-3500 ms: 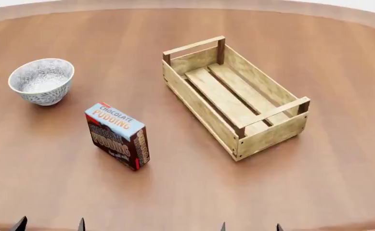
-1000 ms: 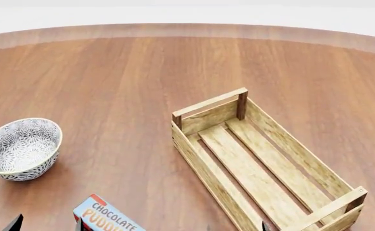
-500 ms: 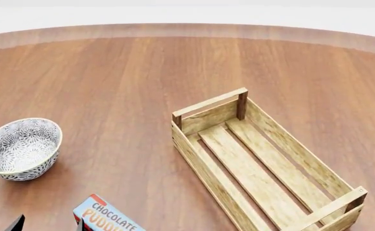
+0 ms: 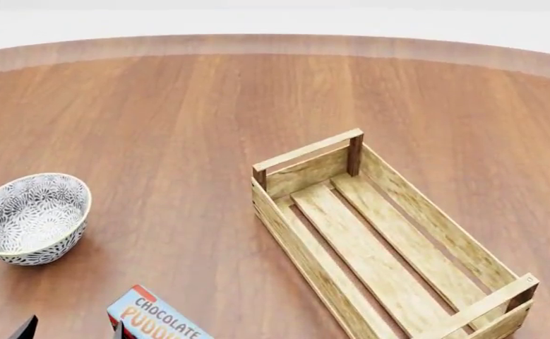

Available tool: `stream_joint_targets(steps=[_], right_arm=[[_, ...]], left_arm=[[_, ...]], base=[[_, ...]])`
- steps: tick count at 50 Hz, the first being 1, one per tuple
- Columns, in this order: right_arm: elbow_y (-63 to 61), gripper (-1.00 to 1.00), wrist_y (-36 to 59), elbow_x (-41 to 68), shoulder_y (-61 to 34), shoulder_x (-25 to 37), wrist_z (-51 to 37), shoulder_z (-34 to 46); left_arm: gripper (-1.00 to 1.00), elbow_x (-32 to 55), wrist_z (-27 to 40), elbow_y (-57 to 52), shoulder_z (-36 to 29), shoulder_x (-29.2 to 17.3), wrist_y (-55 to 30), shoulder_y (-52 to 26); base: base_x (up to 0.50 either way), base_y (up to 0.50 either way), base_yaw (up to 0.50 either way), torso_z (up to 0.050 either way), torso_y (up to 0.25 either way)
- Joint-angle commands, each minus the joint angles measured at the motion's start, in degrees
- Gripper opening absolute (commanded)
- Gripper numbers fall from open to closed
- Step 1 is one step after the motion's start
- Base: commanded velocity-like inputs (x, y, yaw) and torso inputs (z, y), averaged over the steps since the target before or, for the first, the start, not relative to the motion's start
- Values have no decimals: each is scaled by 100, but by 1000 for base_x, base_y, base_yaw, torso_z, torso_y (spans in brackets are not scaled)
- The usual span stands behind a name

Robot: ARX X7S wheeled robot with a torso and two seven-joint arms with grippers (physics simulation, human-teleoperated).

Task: Pick up the chocolate pudding and put it in the tray.

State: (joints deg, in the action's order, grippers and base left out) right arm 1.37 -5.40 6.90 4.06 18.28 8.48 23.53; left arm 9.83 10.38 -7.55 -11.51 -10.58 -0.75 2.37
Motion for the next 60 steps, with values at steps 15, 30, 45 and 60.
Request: stream_joint_targets(steps=[15, 30, 45, 60], right_arm=[[1190, 100, -481, 139, -726, -413, 215, 129], [2282, 100, -567, 17, -1341, -792, 344, 371], [3143, 100, -605, -8, -1889, -1176, 415, 539], [3144, 100, -590, 11, -1913, -1165, 363, 615]], left_arm=[[100, 21, 84, 93, -104, -49, 9, -57], [100, 41, 127, 113, -155, -84, 27, -65], [100, -99, 180, 353, -306, -76, 109, -133], [100, -82, 231, 342, -358, -105, 102, -137]], base=[[0, 0, 0, 0, 0], [0, 0, 0, 0, 0], [0, 0, 0, 0, 0], [0, 0, 0, 0, 0]])
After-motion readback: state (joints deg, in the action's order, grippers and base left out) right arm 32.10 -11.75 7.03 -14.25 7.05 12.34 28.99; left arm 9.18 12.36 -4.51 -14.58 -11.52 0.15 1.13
